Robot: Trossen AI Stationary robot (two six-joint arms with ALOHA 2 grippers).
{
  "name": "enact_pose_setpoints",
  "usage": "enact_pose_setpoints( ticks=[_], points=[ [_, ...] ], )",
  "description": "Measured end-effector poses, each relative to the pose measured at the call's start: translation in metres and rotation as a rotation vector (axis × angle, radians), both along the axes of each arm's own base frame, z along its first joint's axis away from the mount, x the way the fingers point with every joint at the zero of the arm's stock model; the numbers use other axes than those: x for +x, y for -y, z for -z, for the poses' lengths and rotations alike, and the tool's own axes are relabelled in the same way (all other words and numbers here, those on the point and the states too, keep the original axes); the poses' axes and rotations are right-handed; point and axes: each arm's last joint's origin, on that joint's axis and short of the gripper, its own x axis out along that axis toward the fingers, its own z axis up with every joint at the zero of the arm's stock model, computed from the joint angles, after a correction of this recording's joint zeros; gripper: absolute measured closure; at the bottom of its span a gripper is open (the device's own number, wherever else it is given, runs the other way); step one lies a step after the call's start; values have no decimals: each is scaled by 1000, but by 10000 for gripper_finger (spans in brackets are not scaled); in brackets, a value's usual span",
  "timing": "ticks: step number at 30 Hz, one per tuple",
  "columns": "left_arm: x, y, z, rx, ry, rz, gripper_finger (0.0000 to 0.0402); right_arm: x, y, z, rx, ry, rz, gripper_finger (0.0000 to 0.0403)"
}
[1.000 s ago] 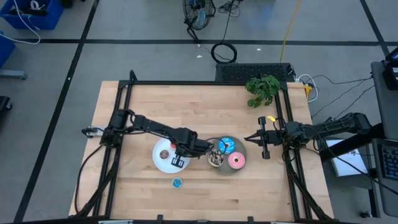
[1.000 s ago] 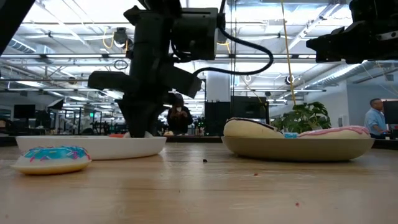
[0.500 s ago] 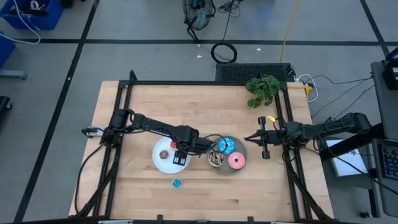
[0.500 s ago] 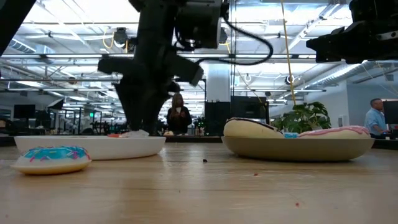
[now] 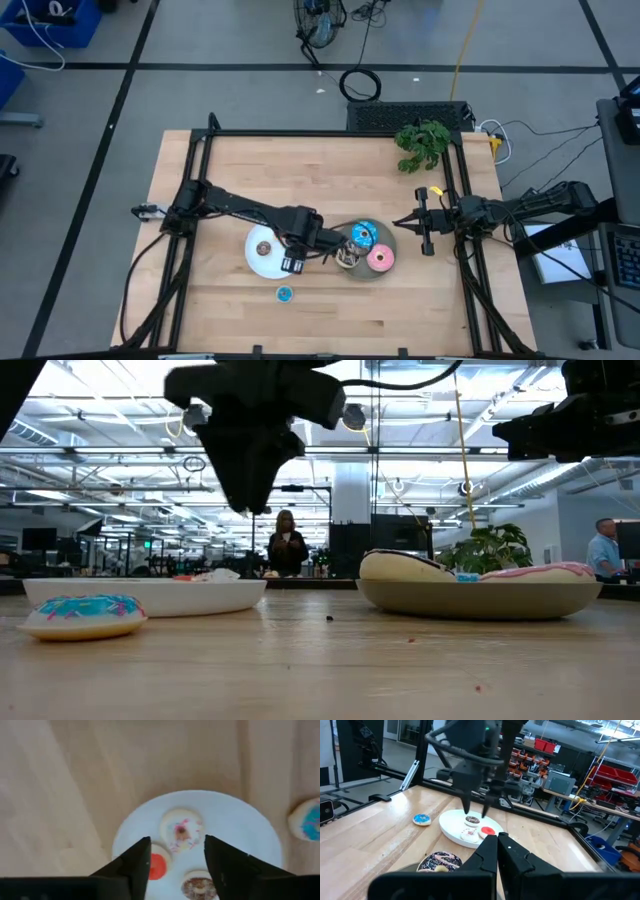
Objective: Pick & Place donuts
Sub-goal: Put the small white donut on the white plate
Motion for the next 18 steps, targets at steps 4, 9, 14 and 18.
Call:
enact_pose_setpoints(
  ticks=[4, 9, 14, 18],
  points=[
    [-1, 7, 1, -23, -2, 12, 261, 0, 0, 0, 0, 0, 0, 403],
    [-9, 7, 16, -2, -71, -7, 342, 0, 0, 0, 0, 0, 0, 403],
    [-16, 5, 33, 18, -115, -20, 393, 0, 0, 0, 0, 0, 0, 403],
    [-16, 4, 42, 16, -99, -15, 395, 0, 0, 0, 0, 4, 0, 403]
  ],
)
